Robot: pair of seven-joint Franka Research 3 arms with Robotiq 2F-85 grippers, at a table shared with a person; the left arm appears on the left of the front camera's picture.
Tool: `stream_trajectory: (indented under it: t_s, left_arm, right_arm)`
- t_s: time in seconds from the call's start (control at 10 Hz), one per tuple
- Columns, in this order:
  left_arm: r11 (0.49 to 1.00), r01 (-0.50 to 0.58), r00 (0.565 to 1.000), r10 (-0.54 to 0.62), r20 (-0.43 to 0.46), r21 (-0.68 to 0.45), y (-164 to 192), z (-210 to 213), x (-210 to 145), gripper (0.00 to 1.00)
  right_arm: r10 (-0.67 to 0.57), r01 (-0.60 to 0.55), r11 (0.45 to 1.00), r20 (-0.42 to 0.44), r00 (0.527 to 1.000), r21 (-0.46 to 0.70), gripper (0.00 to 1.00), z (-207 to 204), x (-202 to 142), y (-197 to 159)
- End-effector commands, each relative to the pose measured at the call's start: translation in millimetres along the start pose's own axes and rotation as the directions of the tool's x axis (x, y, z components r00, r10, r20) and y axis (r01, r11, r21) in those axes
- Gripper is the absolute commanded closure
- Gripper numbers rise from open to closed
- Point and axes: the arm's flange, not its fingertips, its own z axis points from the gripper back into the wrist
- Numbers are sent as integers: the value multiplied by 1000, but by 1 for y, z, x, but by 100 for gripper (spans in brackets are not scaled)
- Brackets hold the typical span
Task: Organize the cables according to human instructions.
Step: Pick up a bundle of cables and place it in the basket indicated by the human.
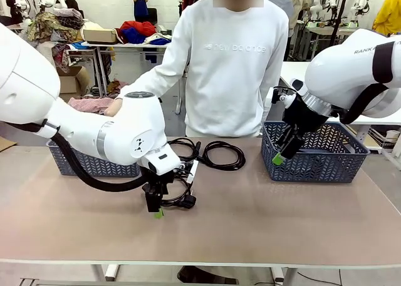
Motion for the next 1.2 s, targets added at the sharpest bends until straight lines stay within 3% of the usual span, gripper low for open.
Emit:
stream_trajectory:
  t_s: [0.0,1.1]
  left_arm:
    - [1000,-11,1000,12,-16,26,1,-9,-3,0]
    - [1000,-9,999,8,-33,-22,-9,-10,3,0]
  right_arm:
    - [-12,12,1000,-3,1000,-6,0,1,0,0]
    - [-12,12,1000,-3,1000,-6,0,1,0,0]
